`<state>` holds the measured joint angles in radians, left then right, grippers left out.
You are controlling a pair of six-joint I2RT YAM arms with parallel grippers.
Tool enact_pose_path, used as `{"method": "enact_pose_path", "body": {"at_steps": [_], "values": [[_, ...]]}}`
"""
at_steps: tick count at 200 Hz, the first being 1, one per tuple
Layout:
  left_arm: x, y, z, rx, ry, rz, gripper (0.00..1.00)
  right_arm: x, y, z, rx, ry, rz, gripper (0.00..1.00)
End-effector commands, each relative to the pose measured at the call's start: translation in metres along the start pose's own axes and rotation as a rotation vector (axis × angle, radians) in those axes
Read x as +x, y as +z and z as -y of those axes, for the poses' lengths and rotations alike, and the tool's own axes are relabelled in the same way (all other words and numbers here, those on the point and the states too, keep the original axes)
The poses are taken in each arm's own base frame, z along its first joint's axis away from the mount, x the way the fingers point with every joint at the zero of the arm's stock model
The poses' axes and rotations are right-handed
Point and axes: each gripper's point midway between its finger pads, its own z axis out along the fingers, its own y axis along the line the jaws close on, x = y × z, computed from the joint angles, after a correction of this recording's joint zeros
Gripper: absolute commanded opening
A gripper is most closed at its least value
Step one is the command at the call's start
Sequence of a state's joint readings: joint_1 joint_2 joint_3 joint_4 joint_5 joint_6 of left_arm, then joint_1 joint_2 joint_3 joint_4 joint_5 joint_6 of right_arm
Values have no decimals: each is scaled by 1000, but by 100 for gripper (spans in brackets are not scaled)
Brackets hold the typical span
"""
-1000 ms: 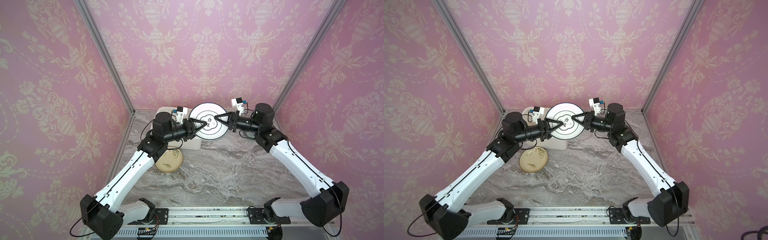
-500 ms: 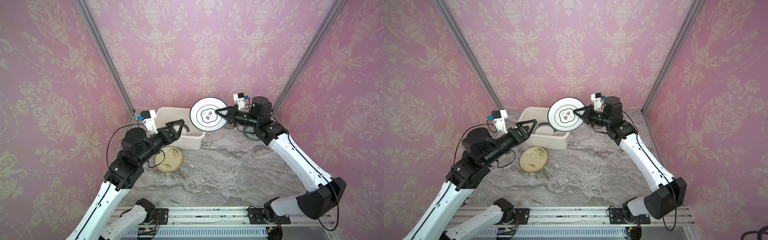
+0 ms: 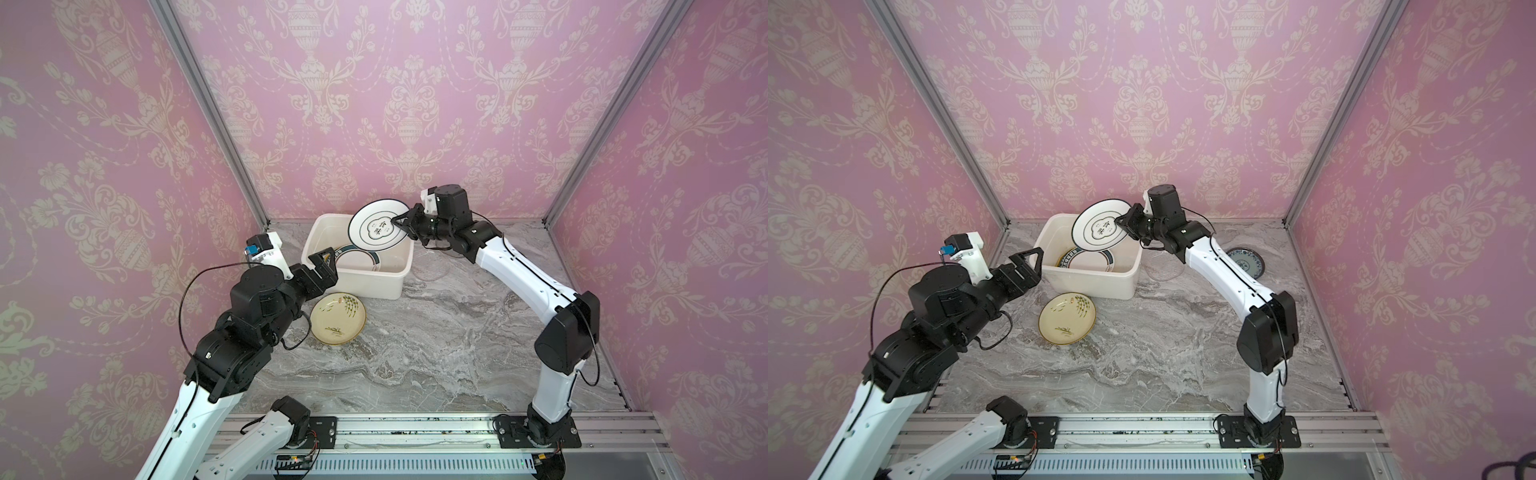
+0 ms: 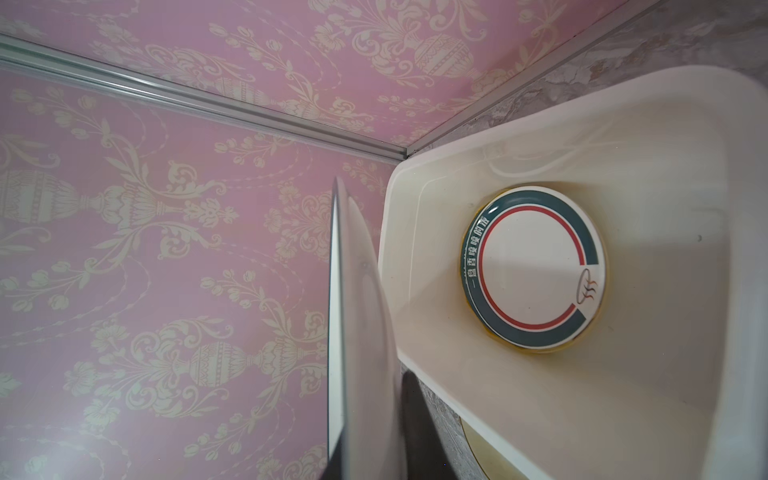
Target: Place the plates into the plastic bin on the countertop
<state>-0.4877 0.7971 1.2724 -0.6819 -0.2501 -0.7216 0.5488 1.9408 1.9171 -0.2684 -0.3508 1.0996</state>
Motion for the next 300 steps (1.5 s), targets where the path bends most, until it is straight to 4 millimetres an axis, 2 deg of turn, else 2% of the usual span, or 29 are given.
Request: {"method": "enact_pose_path", "body": {"at_steps": [1,32,60,93,128,230,300], "values": [[-1,-11,-14,-64,56,1,99,-2,24,-14,-32,-15,-2,0],[-1,-19,-21,-79,62,4,99,7,71,1,-37,-17,-50,0],[1,-24,-26,-94,87,2,99,17,103,9,-75,-14,-82,0],[1,-25,-29,-105,112,2,99,28,135,26,-89,10,-109,0],[5,-24,-32,-112,118,-8,99,38,158,48,-79,26,-129,0],[15,-11,-34,-125,123,-38,99,65,189,116,24,25,-203,2],[17,-3,-32,-133,135,-52,99,69,193,141,82,-9,-205,5]]}}
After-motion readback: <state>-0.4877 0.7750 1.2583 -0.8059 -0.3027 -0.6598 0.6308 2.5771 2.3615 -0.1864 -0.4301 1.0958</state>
